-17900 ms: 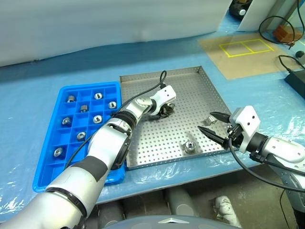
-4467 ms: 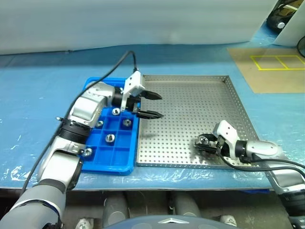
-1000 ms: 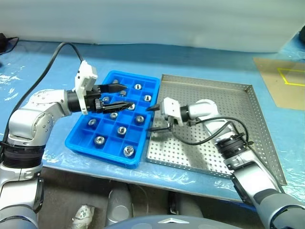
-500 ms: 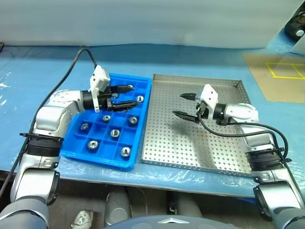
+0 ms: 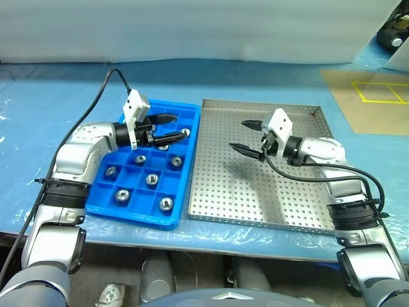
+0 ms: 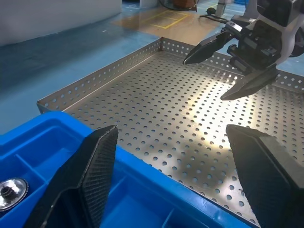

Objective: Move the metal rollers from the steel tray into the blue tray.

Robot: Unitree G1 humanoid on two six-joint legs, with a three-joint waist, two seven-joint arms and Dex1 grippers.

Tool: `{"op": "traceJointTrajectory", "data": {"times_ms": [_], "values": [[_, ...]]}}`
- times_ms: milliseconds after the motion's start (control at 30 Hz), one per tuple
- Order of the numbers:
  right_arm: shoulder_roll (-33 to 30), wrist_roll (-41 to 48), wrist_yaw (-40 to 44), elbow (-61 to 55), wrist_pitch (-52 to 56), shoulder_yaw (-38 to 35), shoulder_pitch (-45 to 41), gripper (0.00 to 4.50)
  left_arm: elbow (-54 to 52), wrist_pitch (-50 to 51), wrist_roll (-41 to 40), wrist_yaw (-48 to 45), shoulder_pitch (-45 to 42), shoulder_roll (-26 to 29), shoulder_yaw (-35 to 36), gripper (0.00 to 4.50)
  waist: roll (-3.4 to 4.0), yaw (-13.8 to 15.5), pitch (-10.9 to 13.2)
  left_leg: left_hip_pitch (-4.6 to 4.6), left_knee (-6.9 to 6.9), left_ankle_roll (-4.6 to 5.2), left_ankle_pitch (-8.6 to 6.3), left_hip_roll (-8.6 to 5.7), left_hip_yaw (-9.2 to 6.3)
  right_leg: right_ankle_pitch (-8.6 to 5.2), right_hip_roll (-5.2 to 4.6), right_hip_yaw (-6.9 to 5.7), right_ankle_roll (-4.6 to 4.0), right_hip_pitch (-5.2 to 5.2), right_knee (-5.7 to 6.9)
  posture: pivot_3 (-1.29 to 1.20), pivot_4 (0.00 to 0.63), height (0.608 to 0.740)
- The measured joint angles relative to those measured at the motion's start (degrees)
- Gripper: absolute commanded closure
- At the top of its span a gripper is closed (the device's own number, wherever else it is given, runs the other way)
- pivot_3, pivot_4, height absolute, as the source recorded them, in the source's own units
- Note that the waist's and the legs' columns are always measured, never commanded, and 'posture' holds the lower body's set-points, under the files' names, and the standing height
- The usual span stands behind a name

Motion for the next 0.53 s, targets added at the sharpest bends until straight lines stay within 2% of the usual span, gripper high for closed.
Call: {"op": "traceJointTrajectory", "data": {"times_ms": [533], "values": [[0.28,-0.71,-1.96,1.46,-1.87,-0.03,0.22,0.56,-2.19,0.69,0.42,0.37,1.88,-0.05,0.87,0.67,0.00,-0.04,0.00,-0.01,-0.01,0.03,-0.02,-0.01,0.01,0.00,0.00,0.00,0.00,0.00,-0.05,-0.05,0.150,0.740]]}}
